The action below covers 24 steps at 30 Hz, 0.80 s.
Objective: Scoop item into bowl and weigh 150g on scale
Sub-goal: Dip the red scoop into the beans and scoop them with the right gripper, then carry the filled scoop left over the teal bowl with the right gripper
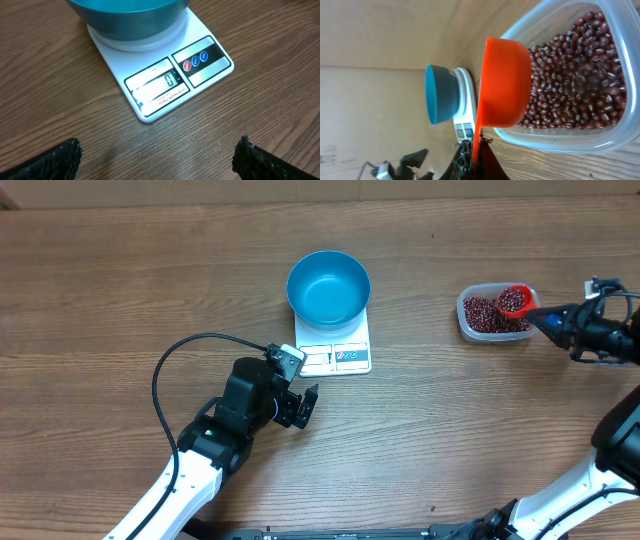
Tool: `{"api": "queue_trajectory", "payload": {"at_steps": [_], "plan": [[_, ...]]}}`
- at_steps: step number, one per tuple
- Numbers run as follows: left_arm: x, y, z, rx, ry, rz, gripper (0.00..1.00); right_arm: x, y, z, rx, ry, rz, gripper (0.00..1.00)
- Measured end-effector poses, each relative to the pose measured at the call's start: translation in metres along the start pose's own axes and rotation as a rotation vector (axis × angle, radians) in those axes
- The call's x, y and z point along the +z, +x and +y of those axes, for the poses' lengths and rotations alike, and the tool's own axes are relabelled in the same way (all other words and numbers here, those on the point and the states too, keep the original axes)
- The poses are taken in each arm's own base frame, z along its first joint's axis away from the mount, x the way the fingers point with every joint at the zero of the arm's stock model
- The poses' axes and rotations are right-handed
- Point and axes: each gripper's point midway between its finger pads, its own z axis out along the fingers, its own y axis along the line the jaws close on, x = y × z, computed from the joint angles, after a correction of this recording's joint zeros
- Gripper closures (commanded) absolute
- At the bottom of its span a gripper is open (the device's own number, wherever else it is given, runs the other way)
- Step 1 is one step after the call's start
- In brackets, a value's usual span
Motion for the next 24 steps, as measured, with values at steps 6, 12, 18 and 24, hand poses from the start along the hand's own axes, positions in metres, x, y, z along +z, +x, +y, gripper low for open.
{"api": "queue_trajectory", "payload": {"at_steps": [6,12,18,24], "plan": [[0.000,0.000,0.000,0.000,0.000,0.000,0.00,-0.005,0.003,0.012,0.009,-0.071,-0.011,0.96],[0.000,0.000,0.000,0.000,0.000,0.000,0.00,-0.005,0.004,0.025,-0.007,-0.139,-0.020,0.96],[0.000,0.000,0.000,0.000,0.000,0.000,0.01,0.004,0.009,0.039,-0.019,-0.189,0.001,0.96],[0.000,0.000,0.000,0.000,0.000,0.000,0.00,0.032,0.020,0.060,-0.054,-0.239,0.073,0.96]]}}
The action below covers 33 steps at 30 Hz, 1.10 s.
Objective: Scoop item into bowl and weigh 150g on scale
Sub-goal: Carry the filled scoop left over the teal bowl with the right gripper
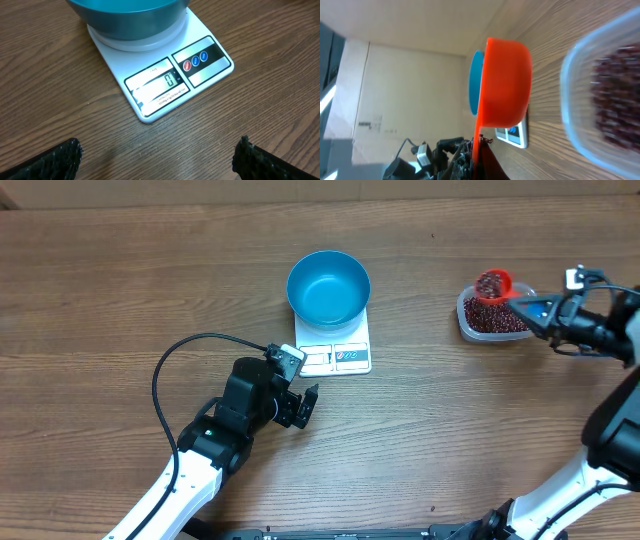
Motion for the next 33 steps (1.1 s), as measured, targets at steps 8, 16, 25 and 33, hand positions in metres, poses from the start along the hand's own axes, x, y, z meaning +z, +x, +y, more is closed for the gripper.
{"api": "queue_trajectory", "payload": {"at_steps": [8,16,25,33], "plan": [[0.000,0.000,0.000,0.000,0.000,0.000,0.01,0.060,0.026,0.025,-0.042,-0.061,0.157,0.96],[0.000,0.000,0.000,0.000,0.000,0.000,0.00,0.117,0.037,0.051,-0.163,-0.118,0.271,0.96],[0.000,0.000,0.000,0.000,0.000,0.000,0.01,0.189,0.047,0.071,-0.235,-0.109,0.364,0.96],[0.000,0.000,0.000,0.000,0.000,0.000,0.00,0.240,0.063,0.067,-0.204,0.046,0.375,0.96]]}}
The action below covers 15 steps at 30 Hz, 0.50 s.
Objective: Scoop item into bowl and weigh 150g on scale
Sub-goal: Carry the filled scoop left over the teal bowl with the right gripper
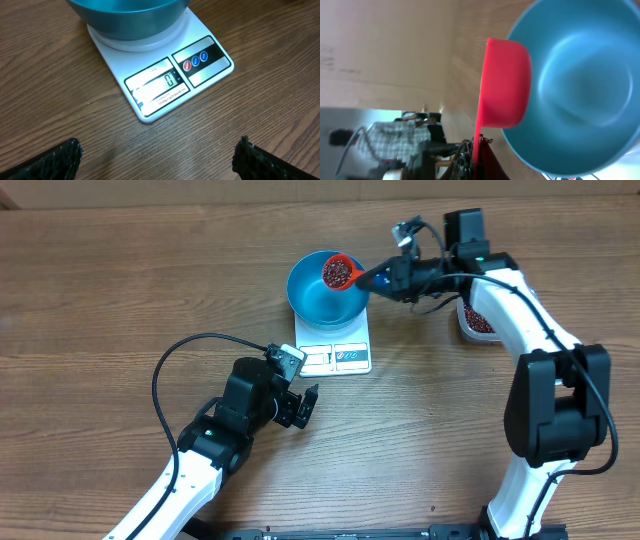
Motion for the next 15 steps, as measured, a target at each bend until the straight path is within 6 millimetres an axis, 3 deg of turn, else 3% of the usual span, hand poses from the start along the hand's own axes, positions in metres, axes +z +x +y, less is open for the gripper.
{"api": "queue_trajectory", "payload": {"at_steps": [8,15], "plan": [[0.000,0.000,0.000,0.000,0.000,0.000,0.00,0.019,-0.006,-0.006,-0.020,0.177,-0.016,0.96],[0.000,0.000,0.000,0.000,0.000,0.000,0.00,0.033,0.006,-0.016,-0.123,0.452,0.039,0.96]]}}
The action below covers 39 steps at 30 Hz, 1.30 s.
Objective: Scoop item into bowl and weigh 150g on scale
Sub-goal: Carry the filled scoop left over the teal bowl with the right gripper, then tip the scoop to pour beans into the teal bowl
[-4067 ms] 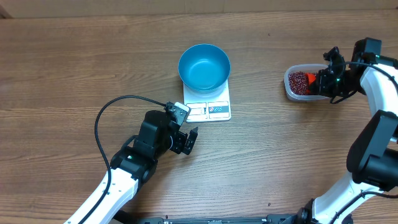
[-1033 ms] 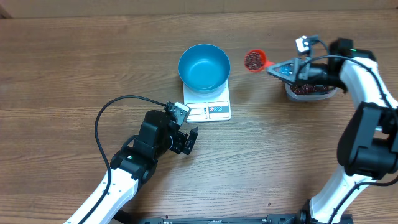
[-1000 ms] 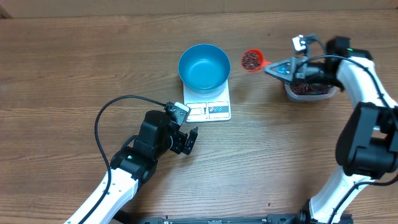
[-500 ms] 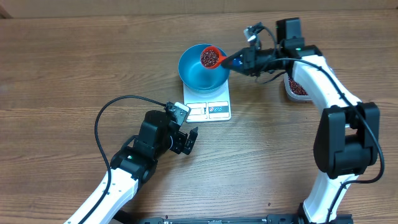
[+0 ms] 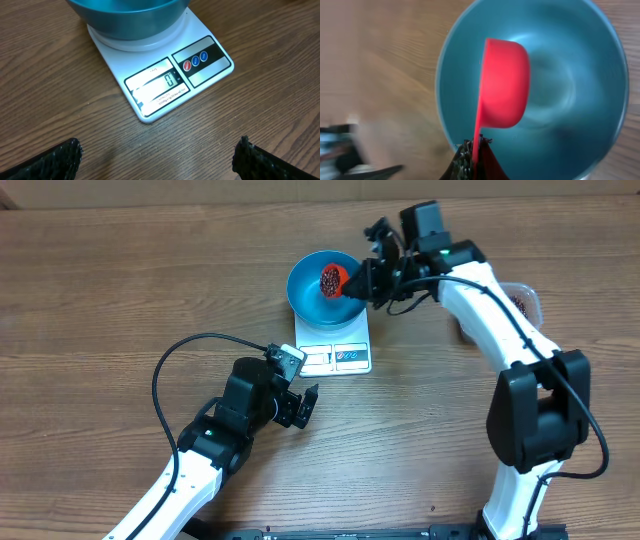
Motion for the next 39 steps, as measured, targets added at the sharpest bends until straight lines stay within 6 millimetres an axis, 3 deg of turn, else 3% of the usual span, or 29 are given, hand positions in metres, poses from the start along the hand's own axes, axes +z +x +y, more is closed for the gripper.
{"api": "queue_trajectory", "payload": {"at_steps": [9,21,31,39], "plan": [[0.000,0.000,0.000,0.000,0.000,0.000,0.01,0.006,-0.010,0.008,-0.260,0.342,-0.034,0.96],[0.000,0.000,0.000,0.000,0.000,0.000,0.01,0.004,-0.003,0.008,-0.523,0.750,-0.028,0.96],[0.000,0.000,0.000,0.000,0.000,0.000,0.00,0.001,-0.004,0.011,-0.598,0.826,-0.023,0.96],[0.000,0.000,0.000,0.000,0.000,0.000,0.00,0.002,-0.005,0.013,-0.581,0.748,-0.020,0.96]]}}
